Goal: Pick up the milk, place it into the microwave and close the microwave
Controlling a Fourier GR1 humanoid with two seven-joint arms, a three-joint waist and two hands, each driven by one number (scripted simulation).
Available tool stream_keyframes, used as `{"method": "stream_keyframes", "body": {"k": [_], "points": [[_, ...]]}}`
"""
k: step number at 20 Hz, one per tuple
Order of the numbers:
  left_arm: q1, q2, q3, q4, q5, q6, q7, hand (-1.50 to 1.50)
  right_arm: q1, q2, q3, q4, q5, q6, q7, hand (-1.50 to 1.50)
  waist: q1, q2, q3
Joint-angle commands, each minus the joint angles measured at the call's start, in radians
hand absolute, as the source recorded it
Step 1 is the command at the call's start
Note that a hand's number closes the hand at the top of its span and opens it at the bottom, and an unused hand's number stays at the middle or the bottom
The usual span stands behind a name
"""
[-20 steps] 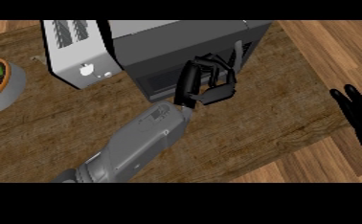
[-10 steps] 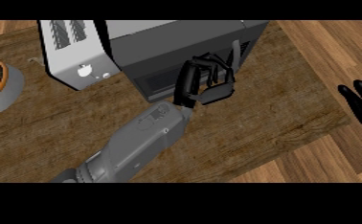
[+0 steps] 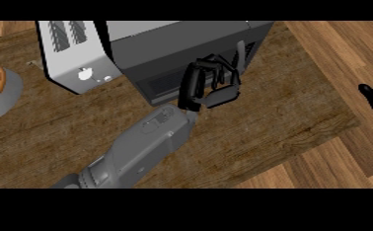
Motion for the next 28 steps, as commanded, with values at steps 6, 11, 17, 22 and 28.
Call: {"method": "stream_keyframes", "body": {"k": [6,11,17,22,28], "points": [[-0.067,0.0,0.023,0.088,0.047,-0.023,-0.008,1.5,-0.02,-0.021,-0.022,-0.005,-0.054,-0.015,0.027,-1.5,-0.009,0.016,-0.001],[-0.078,0.0,0.009,0.099,0.055,-0.017,-0.026,1.5,-0.032,-0.039,-0.011,-0.013,-0.089,0.013,0.039,-1.5,-0.003,0.017,0.001],[-0.092,0.0,0.005,0.105,0.082,-0.03,-0.032,1.5,-0.035,-0.06,0.003,-0.015,-0.131,0.039,0.059,-1.5,-0.002,0.02,0.001],[-0.09,0.0,-0.007,0.111,0.094,-0.028,-0.055,1.5,-0.028,-0.081,0.003,-0.009,-0.155,0.056,0.076,-1.5,-0.016,0.022,0.002],[-0.094,0.0,-0.016,0.117,0.114,-0.026,-0.072,1.5,-0.042,-0.097,-0.011,-0.008,-0.192,0.054,0.084,-1.5,-0.013,0.02,0.002]]}}
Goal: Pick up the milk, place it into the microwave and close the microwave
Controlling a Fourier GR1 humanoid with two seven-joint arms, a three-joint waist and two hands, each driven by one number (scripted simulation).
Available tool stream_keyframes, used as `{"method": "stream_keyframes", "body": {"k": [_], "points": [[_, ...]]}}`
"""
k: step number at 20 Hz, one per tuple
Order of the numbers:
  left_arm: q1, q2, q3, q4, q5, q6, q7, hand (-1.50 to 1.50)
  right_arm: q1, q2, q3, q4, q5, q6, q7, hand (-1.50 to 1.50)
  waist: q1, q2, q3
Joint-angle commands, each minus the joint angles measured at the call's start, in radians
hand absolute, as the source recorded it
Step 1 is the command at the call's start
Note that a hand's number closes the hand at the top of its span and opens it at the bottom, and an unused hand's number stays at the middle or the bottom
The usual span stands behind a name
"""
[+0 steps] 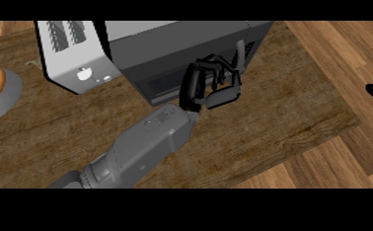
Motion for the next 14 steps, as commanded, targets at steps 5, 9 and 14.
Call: {"method": "stream_keyframes", "body": {"k": [5,9,14], "points": [[-0.066,0.0,0.031,0.089,0.043,-0.023,0.023,1.5,-0.007,-0.036,-0.016,-0.005,-0.031,0.018,0.017,-1.5,-0.016,0.015,-0.003],[-0.086,0.0,-0.035,0.111,0.014,-0.023,0.038,1.5,-0.018,-0.042,0.0,-0.018,-0.066,0.037,0.02,-1.5,-0.03,0.01,0.003],[-0.092,0.0,-0.056,0.166,0.02,0.025,0.076,1.5,-0.027,-0.049,0.015,-0.021,-0.105,0.052,0.028,-1.5,0.002,0.007,0.002]]}}
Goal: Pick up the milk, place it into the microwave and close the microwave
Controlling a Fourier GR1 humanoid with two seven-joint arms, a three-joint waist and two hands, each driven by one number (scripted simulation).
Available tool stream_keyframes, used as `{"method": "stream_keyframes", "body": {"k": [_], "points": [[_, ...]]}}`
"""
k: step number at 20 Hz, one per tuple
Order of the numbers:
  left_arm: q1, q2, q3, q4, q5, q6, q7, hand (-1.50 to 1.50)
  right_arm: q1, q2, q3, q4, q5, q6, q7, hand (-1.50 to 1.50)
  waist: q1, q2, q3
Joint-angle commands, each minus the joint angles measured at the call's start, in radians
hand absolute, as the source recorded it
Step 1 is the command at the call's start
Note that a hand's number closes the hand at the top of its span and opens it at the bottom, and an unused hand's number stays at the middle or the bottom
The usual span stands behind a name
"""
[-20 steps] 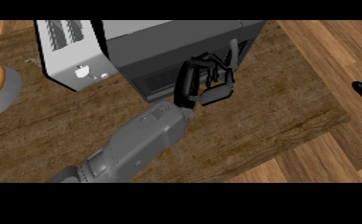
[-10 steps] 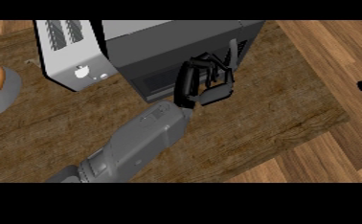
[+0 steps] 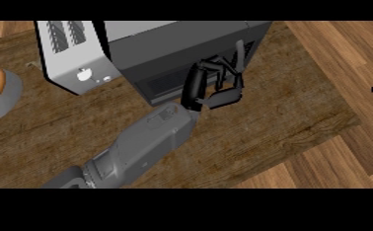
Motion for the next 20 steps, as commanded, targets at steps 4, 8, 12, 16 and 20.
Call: {"method": "stream_keyframes", "body": {"k": [4,8,12,16,20], "points": [[-0.025,0.001,0.001,0.125,0.043,0.038,0.088,1.5,-0.012,-0.028,-0.011,-0.008,-0.055,0.019,0.008,-1.5,0.021,0.007,-0.003],[-0.022,0.001,-0.01,0.155,0.059,0.07,0.104,1.5,0.009,-0.037,-0.023,-0.017,-0.059,0.019,0.014,-1.5,0.044,0.0,-0.003],[0.011,0.001,-0.003,0.163,0.097,0.065,0.099,1.5,0.035,-0.038,-0.035,-0.028,-0.066,0.012,0.018,-1.5,0.081,0.0,-0.006],[0.028,0.001,-0.017,0.159,0.122,0.054,0.092,-1.5,0.055,-0.039,-0.047,-0.052,-0.086,-0.006,0.024,-1.5,0.092,-0.007,-0.008],[0.02,0.001,-0.041,0.162,0.139,0.051,0.101,-1.5,0.084,-0.057,-0.054,-0.07,-0.097,-0.004,0.042,-1.5,0.088,-0.01,-0.007]]}}
